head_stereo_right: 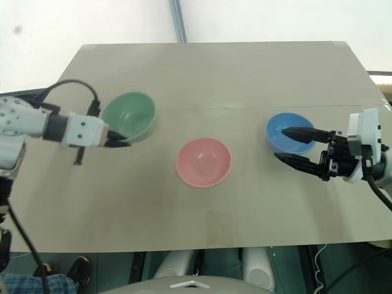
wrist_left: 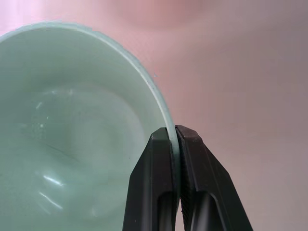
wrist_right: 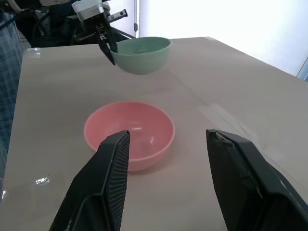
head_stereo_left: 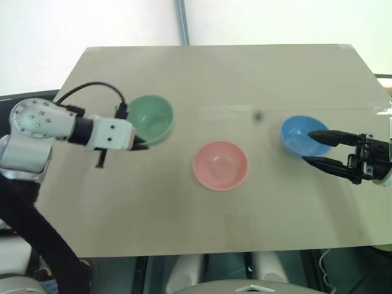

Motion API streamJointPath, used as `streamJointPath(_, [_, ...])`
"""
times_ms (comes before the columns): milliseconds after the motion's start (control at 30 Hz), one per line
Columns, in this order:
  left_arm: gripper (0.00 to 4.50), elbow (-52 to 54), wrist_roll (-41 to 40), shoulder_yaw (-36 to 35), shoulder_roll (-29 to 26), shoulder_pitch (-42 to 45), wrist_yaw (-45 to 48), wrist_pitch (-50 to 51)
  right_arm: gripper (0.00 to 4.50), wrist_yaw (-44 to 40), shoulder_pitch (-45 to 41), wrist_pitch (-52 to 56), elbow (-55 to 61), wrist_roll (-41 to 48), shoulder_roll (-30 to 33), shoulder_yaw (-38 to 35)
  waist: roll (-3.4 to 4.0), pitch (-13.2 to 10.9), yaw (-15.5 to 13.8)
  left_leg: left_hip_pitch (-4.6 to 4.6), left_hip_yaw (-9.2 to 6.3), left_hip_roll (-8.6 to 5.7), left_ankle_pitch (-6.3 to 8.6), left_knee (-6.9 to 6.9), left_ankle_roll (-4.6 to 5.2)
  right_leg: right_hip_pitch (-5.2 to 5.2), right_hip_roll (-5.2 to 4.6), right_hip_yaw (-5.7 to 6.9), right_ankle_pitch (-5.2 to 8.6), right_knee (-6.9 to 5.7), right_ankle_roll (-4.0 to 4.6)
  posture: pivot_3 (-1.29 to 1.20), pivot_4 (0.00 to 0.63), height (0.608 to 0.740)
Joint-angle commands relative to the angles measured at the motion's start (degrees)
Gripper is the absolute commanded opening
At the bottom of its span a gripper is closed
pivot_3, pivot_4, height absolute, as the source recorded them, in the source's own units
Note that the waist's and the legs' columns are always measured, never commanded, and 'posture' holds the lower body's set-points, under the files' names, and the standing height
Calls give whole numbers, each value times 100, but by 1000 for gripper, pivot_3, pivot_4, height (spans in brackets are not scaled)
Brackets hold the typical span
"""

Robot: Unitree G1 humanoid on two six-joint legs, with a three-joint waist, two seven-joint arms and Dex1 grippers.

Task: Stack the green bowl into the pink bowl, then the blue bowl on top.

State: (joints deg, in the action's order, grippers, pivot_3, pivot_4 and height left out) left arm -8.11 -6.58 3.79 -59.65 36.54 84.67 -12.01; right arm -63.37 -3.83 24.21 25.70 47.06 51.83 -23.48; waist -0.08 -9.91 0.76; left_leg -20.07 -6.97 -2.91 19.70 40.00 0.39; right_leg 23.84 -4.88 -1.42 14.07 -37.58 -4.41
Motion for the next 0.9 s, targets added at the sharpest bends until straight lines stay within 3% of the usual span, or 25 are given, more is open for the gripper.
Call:
streamJointPath(33, [39,399,-451,83,412,324,71,-314,2792,-13,-97,-119,52,-9,10,-128,-1,0,1,-2,-1,0,0,2,0,0,0,1,0,0,0,0,150,740])
streamJointPath(167, [39,899,-843,334,766,395,399,-332,2792,-8,-149,-137,17,-40,-5,-105,-1,-1,42,-13,-2,2,0,6,0,15,0,-1,0,-3,0,0,150,740])
streamJointPath(300, [39,763,-779,910,1259,757,739,-1170,2792,-24,-255,-183,-45,-93,-32,-34,-2,-1,2,-16,-2,1,0,16,0,14,0,2,-1,-10,0,0,150,740])
streamJointPath(500, [39,487,-983,1863,1187,1160,783,-1934,2792,6,-363,-185,-37,-129,-71,14,-3,-1,6,-16,-7,-1,0,23,0,10,1,4,-1,-11,-1,0,150,740])
streamJointPath(600, [1113,336,-1058,2068,1150,1316,783,-2066,2792,30,-242,-171,35,-114,-62,-112,-3,-1,7,-16,-7,-1,0,23,1,10,1,3,-1,-10,-1,0,150,740])
streamJointPath(633, [1853,290,-1081,2123,1118,1353,783,-2100,2792,42,-200,-171,56,-112,-61,-148,-3,-1,7,-16,-9,-1,0,23,1,10,1,4,-1,-10,-1,0,150,740])
streamJointPath(667, [2017,231,-1093,2120,1143,1376,783,-2156,2792,53,-159,-176,75,-113,-62,-181,-3,-1,6,-16,-8,-1,0,23,1,10,1,4,-1,-10,-1,0,150,740])
streamJointPath(800, [3912,69,-945,2143,1134,1426,783,-2357,2792,98,-66,-186,133,-95,-64,-242,-3,-1,4,-16,-8,-2,0,23,1,9,1,5,-1,-10,-1,0,150,740])
streamJointPath(900, [3912,59,-1104,2024,1105,1473,783,-1927,2792,119,-60,-191,136,-92,-59,-240,-3,-1,9,-16,-9,-2,0,23,1,9,2,6,-1,-11,-1,0,150,740])
